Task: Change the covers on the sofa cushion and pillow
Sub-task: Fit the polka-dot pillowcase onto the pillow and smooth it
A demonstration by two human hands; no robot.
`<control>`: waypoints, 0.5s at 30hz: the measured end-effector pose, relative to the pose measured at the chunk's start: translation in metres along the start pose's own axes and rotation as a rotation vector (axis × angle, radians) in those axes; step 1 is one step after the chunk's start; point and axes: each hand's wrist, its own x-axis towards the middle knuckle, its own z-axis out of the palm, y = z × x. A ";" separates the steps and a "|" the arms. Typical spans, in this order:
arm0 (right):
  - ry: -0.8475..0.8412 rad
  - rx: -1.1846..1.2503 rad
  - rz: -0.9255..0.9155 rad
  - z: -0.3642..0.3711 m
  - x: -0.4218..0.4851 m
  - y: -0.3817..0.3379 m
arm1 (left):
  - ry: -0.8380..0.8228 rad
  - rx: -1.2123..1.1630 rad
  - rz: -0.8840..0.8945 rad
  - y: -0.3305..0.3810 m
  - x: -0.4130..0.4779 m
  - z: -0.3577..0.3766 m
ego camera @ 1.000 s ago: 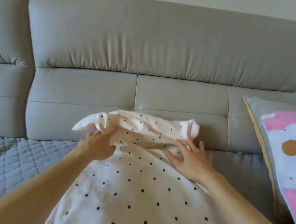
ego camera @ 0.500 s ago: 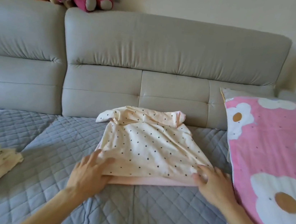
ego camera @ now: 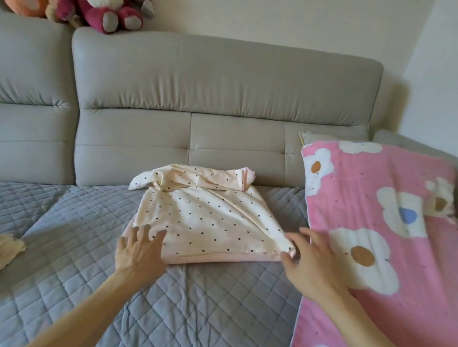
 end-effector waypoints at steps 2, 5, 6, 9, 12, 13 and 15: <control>0.277 -0.067 0.025 -0.027 -0.008 0.014 | -0.039 -0.100 0.106 0.033 0.000 -0.003; 0.246 -0.217 0.327 -0.061 -0.010 0.054 | -0.064 -0.186 0.324 0.092 -0.007 0.005; 0.140 -0.211 0.466 -0.068 -0.011 0.069 | -0.063 -0.193 0.391 0.110 -0.012 0.011; 0.027 -0.233 0.665 -0.066 -0.022 0.105 | -0.119 -0.169 0.501 0.157 -0.028 0.037; 0.069 -0.394 0.595 -0.050 -0.019 0.121 | -0.094 -0.083 0.429 0.176 -0.040 0.055; 0.102 -0.387 0.556 -0.047 -0.015 0.123 | -0.091 -0.085 0.431 0.177 -0.040 0.060; 0.151 -0.291 0.505 -0.048 -0.008 0.121 | -0.092 -0.118 0.415 0.177 -0.037 0.054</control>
